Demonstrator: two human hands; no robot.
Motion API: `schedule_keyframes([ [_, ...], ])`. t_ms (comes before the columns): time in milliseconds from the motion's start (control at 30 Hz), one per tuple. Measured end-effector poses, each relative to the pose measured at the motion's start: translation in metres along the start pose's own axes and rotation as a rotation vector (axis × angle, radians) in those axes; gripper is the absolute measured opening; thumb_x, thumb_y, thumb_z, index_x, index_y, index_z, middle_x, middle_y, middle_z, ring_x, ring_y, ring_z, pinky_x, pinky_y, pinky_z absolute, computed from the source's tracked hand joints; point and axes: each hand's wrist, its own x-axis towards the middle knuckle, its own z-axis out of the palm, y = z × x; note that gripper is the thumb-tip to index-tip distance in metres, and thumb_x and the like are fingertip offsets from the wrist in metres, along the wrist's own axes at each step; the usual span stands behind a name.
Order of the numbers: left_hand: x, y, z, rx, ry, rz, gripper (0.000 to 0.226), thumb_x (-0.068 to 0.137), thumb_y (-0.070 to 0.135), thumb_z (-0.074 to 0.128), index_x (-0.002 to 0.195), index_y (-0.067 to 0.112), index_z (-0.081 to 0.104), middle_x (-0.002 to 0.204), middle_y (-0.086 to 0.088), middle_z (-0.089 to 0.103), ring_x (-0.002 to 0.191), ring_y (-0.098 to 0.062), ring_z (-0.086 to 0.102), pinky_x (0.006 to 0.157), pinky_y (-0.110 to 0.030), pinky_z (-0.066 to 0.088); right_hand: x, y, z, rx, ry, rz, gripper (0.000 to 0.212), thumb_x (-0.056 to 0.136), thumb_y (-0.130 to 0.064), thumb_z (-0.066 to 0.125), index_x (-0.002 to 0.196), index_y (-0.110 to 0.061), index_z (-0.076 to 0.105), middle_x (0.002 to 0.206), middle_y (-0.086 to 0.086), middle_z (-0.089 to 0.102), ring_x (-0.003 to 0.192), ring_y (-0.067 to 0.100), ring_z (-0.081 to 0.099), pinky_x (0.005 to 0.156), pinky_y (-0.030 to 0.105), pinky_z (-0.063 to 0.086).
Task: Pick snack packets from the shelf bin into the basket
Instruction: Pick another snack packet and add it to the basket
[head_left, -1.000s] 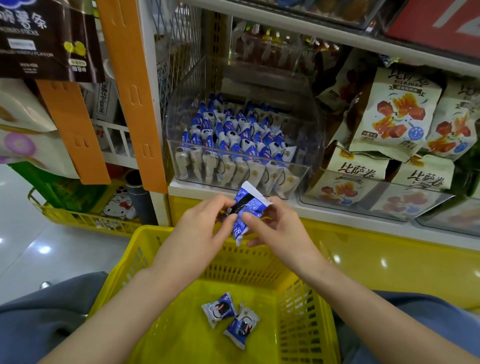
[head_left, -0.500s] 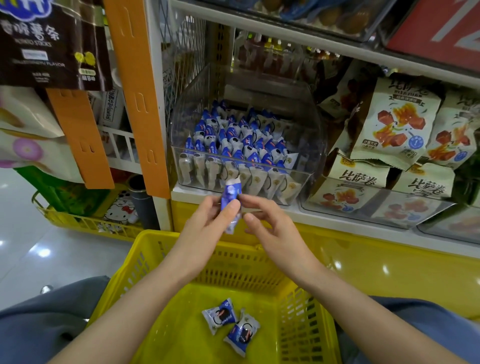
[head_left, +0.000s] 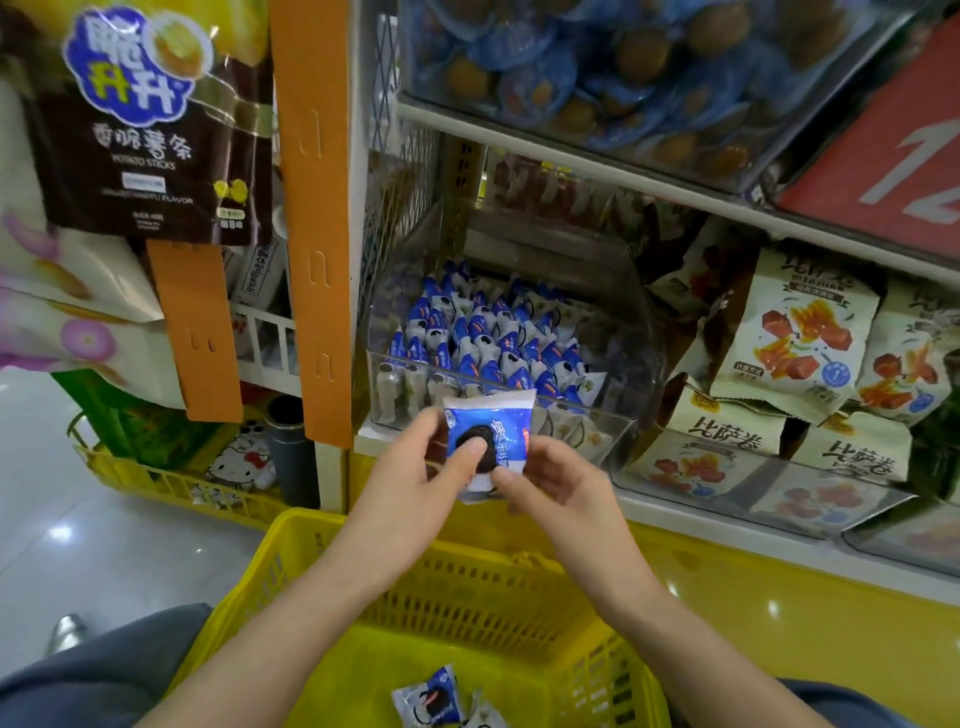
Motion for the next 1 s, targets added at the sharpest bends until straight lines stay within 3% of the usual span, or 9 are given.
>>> schedule_keyframes([
  [133, 0.026, 0.012, -0.021, 0.333, 0.085, 0.268, 0.031, 0.091, 0.035, 0.043, 0.121, 0.028, 0.049, 0.108, 0.015, 0.051, 0.099, 0.003, 0.048, 0.082, -0.013, 0.038, 0.037, -0.024, -0.017, -0.053, 0.262, -0.114, 0.016, 0.083, -0.024, 0.066, 0.097, -0.027, 0.062, 0.09, 0.0, 0.069, 0.082, 0.006, 0.065, 0.074, 0.019, 0.053],
  [233, 0.052, 0.015, -0.035, 0.694, 0.057, 0.419, 0.039, 0.093, 0.038, 0.035, 0.126, 0.022, 0.048, 0.117, 0.008, 0.05, 0.11, -0.008, 0.044, 0.092, -0.023, 0.034, 0.093, -0.035, -0.031, -0.195, 0.448, -0.14, 0.018, 0.086, -0.028, 0.063, 0.102, -0.02, 0.062, 0.089, 0.0, 0.068, 0.081, 0.011, 0.065, 0.073, 0.027, 0.053],
  [333, 0.067, 0.003, -0.04, 0.937, -0.035, 0.441, 0.034, 0.096, 0.036, 0.033, 0.117, 0.02, 0.054, 0.115, 0.002, 0.058, 0.105, -0.016, 0.051, 0.09, -0.03, 0.034, 0.158, -0.035, -0.036, -0.38, 0.515, -0.131, 0.014, 0.088, -0.031, 0.061, 0.094, -0.019, 0.059, 0.084, 0.0, 0.062, 0.076, 0.015, 0.059, 0.069, 0.028, 0.045],
  [500, 0.075, -0.01, -0.044, 1.029, -0.016, 0.527, 0.04, 0.093, 0.035, 0.028, 0.087, 0.017, 0.064, 0.081, 0.001, 0.066, 0.076, -0.019, 0.058, 0.071, -0.031, 0.039, 0.237, -0.008, -0.037, -0.593, 0.416, -0.065, 0.016, 0.094, -0.028, 0.051, 0.102, -0.016, 0.057, 0.089, -0.002, 0.054, 0.064, 0.0, 0.044, 0.059, 0.012, 0.032],
  [667, 0.078, -0.015, -0.042, 0.982, 0.05, 0.602, 0.037, 0.092, 0.033, 0.031, 0.08, 0.018, 0.064, 0.073, 0.003, 0.064, 0.069, -0.018, 0.057, 0.066, -0.029, 0.04, 0.288, 0.014, -0.036, -0.771, 0.354, 0.038, 0.027, 0.091, -0.025, 0.056, 0.113, -0.01, 0.061, 0.114, 0.013, 0.062, 0.099, 0.027, 0.058, 0.085, 0.035, 0.047],
  [767, 0.079, -0.018, -0.041, 0.984, 0.075, 0.614, 0.035, 0.092, 0.031, 0.035, 0.078, 0.017, 0.063, 0.072, 0.002, 0.063, 0.068, -0.018, 0.056, 0.066, -0.03, 0.04, 0.304, 0.023, -0.035, -0.843, 0.315, 0.076, 0.023, 0.087, -0.025, 0.06, 0.106, -0.011, 0.063, 0.11, 0.016, 0.064, 0.099, 0.031, 0.06, 0.088, 0.046, 0.05],
  [900, 0.08, -0.021, -0.039, 0.989, 0.112, 0.631, 0.032, 0.092, 0.031, 0.038, 0.077, 0.017, 0.063, 0.071, 0.002, 0.061, 0.068, -0.018, 0.054, 0.067, -0.031, 0.038, 0.311, 0.029, -0.033, -0.854, 0.219, 0.041, 0.025, 0.085, -0.027, 0.064, 0.106, -0.012, 0.065, 0.11, 0.01, 0.065, 0.099, 0.025, 0.06, 0.087, 0.038, 0.048],
  [1000, 0.081, -0.023, -0.039, 0.976, 0.123, 0.638, 0.03, 0.092, 0.03, 0.039, 0.078, 0.017, 0.063, 0.071, 0.002, 0.061, 0.068, -0.018, 0.053, 0.068, -0.031, 0.035, 0.309, 0.031, -0.036, -0.884, 0.102, 0.017, 0.027, 0.091, -0.028, 0.056, 0.111, -0.011, 0.063, 0.116, 0.011, 0.062, 0.097, 0.021, 0.056, 0.083, 0.031, 0.041],
])
